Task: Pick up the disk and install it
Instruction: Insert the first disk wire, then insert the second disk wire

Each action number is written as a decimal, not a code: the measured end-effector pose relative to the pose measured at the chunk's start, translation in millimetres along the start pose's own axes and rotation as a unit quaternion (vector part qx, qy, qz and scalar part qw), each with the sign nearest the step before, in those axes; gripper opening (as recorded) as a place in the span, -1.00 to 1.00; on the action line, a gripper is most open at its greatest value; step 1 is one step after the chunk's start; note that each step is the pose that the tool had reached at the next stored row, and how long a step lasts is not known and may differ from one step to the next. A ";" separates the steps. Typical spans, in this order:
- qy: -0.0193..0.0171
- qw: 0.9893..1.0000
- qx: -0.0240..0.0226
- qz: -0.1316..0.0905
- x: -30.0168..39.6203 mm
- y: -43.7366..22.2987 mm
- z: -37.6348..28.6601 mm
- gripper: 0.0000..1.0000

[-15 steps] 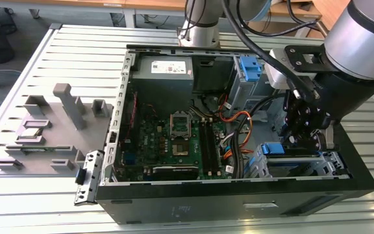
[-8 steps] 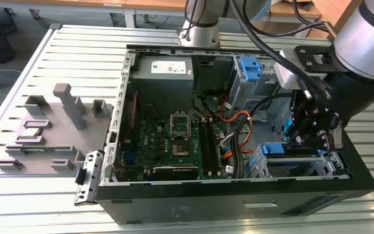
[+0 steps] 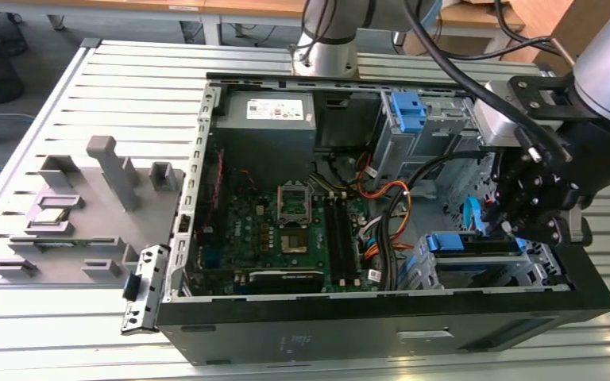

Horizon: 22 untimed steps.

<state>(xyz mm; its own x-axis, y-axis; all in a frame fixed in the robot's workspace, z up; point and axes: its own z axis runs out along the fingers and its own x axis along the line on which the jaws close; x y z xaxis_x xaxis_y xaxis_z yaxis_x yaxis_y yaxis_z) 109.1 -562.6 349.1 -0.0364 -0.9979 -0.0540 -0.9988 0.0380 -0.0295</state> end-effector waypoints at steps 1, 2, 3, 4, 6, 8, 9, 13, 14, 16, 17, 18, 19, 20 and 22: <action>0.000 1.000 0.000 0.000 -0.1 -2.4 0.1 -0.53; 0.000 1.000 0.000 0.000 -0.2 -4.9 0.2 -0.53; 0.000 1.000 0.000 0.000 -0.2 -7.0 0.3 -0.53; 0.000 1.000 0.000 0.000 -0.3 -8.9 0.3 -0.53; 0.000 1.000 0.000 0.000 -0.5 -10.9 0.3 -0.53; 0.000 1.000 0.000 0.000 -0.5 -10.9 0.3 -0.53; 0.000 1.000 0.000 0.000 -0.4 -10.9 0.0 -0.53; 0.000 1.000 0.000 0.000 -0.7 -11.3 -5.1 -0.53; 0.000 1.000 0.000 0.000 -0.8 -11.4 -6.8 -0.53; 0.000 1.000 0.000 0.000 -1.0 -11.5 -10.5 -0.53; 0.000 1.000 0.000 0.000 -1.1 -11.6 -11.6 -0.53; 0.000 1.000 0.000 0.000 -1.0 -11.6 -11.9 -0.53; 0.000 1.000 0.000 0.000 -1.1 -11.6 -11.8 -0.53; 0.000 1.000 0.000 0.000 -1.1 -11.6 -11.8 -0.53; 0.000 1.000 0.000 0.000 -1.3 -11.7 -15.4 -0.53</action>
<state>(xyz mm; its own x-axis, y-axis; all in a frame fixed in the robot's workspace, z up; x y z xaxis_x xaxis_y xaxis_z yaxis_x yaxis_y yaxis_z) 120.3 -562.6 364.9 -0.0365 -0.9979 -0.0542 -0.9988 0.0381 -0.0292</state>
